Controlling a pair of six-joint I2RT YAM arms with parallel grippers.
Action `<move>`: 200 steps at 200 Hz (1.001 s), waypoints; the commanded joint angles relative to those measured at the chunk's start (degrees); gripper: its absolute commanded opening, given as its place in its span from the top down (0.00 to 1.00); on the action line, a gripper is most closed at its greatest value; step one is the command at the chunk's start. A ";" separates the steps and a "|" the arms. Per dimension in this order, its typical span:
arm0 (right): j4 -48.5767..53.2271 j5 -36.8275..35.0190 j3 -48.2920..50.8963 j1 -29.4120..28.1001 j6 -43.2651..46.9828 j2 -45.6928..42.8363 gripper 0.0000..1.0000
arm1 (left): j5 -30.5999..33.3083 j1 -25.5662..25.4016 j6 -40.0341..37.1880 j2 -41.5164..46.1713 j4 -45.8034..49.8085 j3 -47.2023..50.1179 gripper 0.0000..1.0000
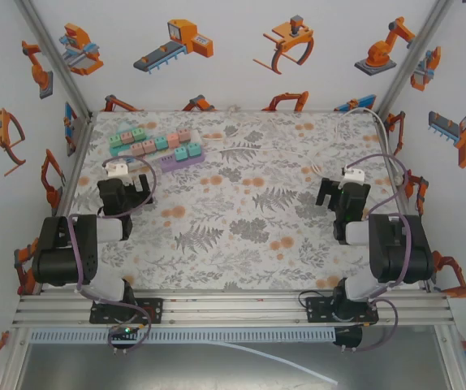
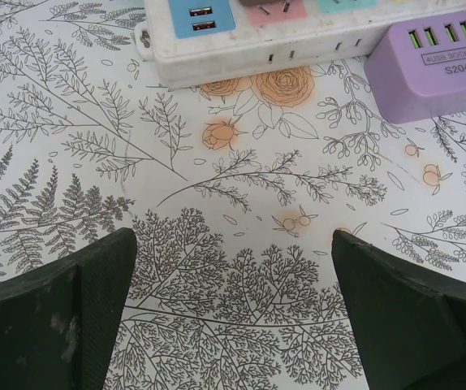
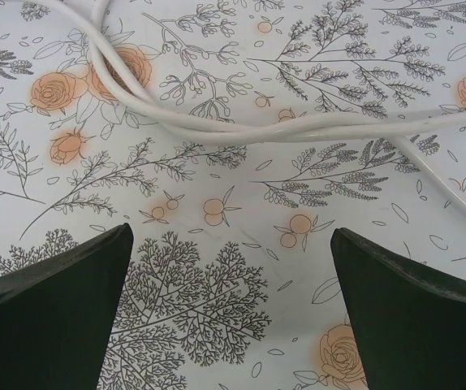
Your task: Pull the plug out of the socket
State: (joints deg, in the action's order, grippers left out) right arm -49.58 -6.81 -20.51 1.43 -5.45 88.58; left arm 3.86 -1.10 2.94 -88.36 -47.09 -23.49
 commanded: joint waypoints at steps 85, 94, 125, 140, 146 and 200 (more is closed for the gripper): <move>-0.87 1.62 -1.46 0.33 0.96 -0.08 0.01 | -0.08 -0.21 -0.83 0.13 -0.02 -0.16 0.03; -0.88 1.66 -1.46 0.25 0.97 -0.07 0.01 | -0.08 -0.14 -0.89 0.20 -0.02 -0.15 0.03; -0.67 2.50 -1.54 0.63 0.63 -0.16 0.01 | -0.08 -0.21 -0.91 0.19 0.01 -0.17 0.03; -0.69 2.62 -1.46 0.64 0.64 -0.16 0.01 | -0.08 -0.21 -0.83 0.13 0.05 -0.16 0.03; -0.69 3.03 -1.46 0.68 0.76 -0.24 0.01 | -0.12 -0.15 -0.85 0.12 0.03 -0.16 0.03; 12.94 4.45 -5.24 0.67 0.96 -8.49 0.01 | -0.06 -0.21 -0.86 0.12 -0.02 -0.16 0.03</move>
State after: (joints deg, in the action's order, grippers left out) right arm -43.48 -3.29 -21.93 1.69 -4.84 85.23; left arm 3.86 -1.10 2.94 -88.36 -47.09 -23.49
